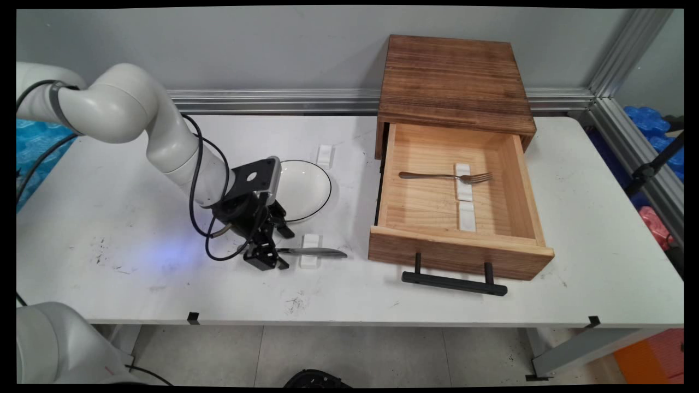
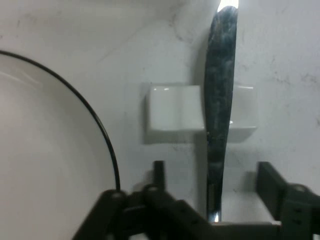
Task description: Pick up the knife from the right of the white plate, then place the picked object into the drawer
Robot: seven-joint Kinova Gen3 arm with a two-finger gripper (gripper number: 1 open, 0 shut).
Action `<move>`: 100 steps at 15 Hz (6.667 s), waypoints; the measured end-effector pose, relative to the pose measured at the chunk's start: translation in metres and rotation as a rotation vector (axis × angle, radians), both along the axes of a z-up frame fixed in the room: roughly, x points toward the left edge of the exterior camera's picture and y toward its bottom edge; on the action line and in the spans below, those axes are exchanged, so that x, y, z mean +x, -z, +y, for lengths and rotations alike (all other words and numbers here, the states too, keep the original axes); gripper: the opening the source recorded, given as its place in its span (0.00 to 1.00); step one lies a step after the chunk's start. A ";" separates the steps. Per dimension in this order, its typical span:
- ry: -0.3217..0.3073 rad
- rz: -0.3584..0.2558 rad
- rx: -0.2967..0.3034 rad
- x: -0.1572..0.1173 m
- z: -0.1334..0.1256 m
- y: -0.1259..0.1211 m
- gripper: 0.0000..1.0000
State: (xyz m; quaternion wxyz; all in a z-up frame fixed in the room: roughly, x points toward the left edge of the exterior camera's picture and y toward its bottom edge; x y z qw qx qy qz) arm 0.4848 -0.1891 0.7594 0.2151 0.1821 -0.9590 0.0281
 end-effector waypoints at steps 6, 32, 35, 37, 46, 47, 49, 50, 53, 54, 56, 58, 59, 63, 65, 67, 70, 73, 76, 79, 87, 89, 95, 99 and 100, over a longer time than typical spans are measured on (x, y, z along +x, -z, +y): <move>0.006 0.010 0.000 -0.001 0.001 0.000 0.00; 0.097 0.046 0.000 0.000 -0.001 -0.085 0.00; 0.125 0.056 0.001 -0.002 -0.010 -0.108 0.00; 0.146 0.058 0.002 -0.003 -0.015 -0.120 0.00; 0.185 0.083 -0.024 -0.028 -0.061 -0.163 0.00; 0.181 0.088 -0.029 -0.033 -0.067 -0.165 0.00; 0.168 0.098 -0.042 -0.047 -0.083 -0.168 0.00; 0.163 0.102 -0.048 -0.055 -0.090 -0.168 0.00; 0.158 0.106 -0.068 -0.077 -0.109 -0.166 0.00; 0.158 0.106 -0.072 -0.082 -0.112 -0.165 0.00; 0.159 0.104 -0.082 -0.099 -0.123 -0.161 0.00; 0.160 0.104 -0.087 -0.112 -0.131 -0.157 0.00; 0.161 0.104 -0.090 -0.121 -0.136 -0.155 0.00; 0.164 0.103 -0.096 -0.152 -0.151 -0.145 0.00; 0.165 0.102 -0.100 -0.169 -0.160 -0.140 0.00; 0.164 0.101 -0.101 -0.184 -0.168 -0.135 0.00; 0.168 0.096 -0.100 -0.201 -0.176 -0.128 0.00; 0.176 0.091 -0.096 -0.217 -0.181 -0.119 0.00; 0.183 0.089 -0.090 -0.233 -0.186 -0.112 0.00; 0.188 0.087 -0.085 -0.245 -0.190 -0.106 0.00; 0.192 0.071 -0.075 -0.260 -0.198 -0.091 0.00; 0.191 0.067 -0.074 -0.262 -0.200 -0.087 0.00; 0.182 0.061 -0.064 -0.267 -0.204 -0.077 0.00; 0.175 0.058 -0.056 -0.268 -0.204 -0.072 0.00; 0.173 0.057 -0.054 -0.269 -0.204 -0.070 0.00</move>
